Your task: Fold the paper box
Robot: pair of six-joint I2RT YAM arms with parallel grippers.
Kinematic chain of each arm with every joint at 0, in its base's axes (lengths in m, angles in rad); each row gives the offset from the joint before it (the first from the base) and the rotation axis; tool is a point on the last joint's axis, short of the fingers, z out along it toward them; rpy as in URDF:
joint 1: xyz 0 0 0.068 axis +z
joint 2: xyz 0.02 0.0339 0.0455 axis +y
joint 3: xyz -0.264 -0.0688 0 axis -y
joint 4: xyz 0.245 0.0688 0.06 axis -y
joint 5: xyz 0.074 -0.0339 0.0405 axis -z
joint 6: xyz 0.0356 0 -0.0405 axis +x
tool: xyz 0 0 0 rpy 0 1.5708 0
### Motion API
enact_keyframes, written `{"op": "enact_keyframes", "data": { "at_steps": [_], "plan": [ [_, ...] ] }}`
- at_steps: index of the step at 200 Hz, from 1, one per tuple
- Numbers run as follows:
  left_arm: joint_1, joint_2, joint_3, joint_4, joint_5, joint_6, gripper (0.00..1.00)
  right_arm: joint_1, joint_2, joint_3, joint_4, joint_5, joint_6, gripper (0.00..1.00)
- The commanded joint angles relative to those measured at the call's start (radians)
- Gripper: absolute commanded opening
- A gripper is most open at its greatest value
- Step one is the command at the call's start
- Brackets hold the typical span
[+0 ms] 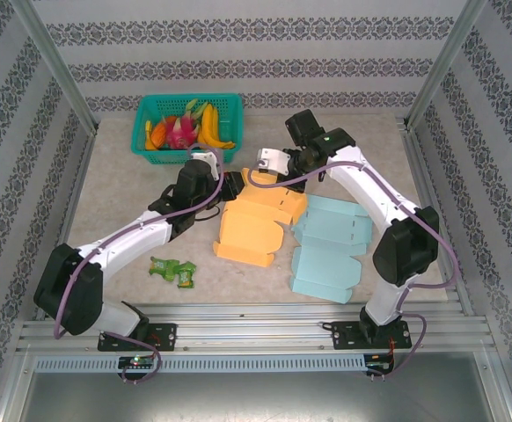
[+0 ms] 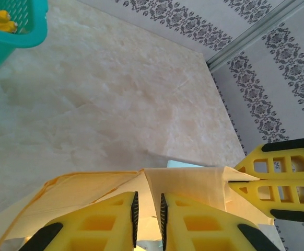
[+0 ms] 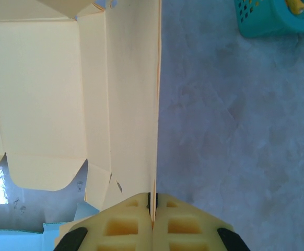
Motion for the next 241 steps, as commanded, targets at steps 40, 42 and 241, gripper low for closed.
{"op": "enact_keyframes", "data": {
  "at_steps": [40, 42, 241],
  "plan": [
    [0.027, -0.072, -0.128, -0.083, -0.144, 0.064, 0.21, 0.004, 0.008, 0.009, 0.008, 0.036, 0.001, 0.0],
    [0.029, -0.071, -0.135, -0.082, -0.145, 0.064, 0.21, 0.003, 0.008, 0.009, 0.008, 0.035, 0.001, 0.0],
    [0.01, 0.039, -0.162, 0.152, -0.045, 0.005, 0.2, -0.003, 0.03, -0.086, 0.113, -0.002, -0.011, 0.0]
  ]
}}
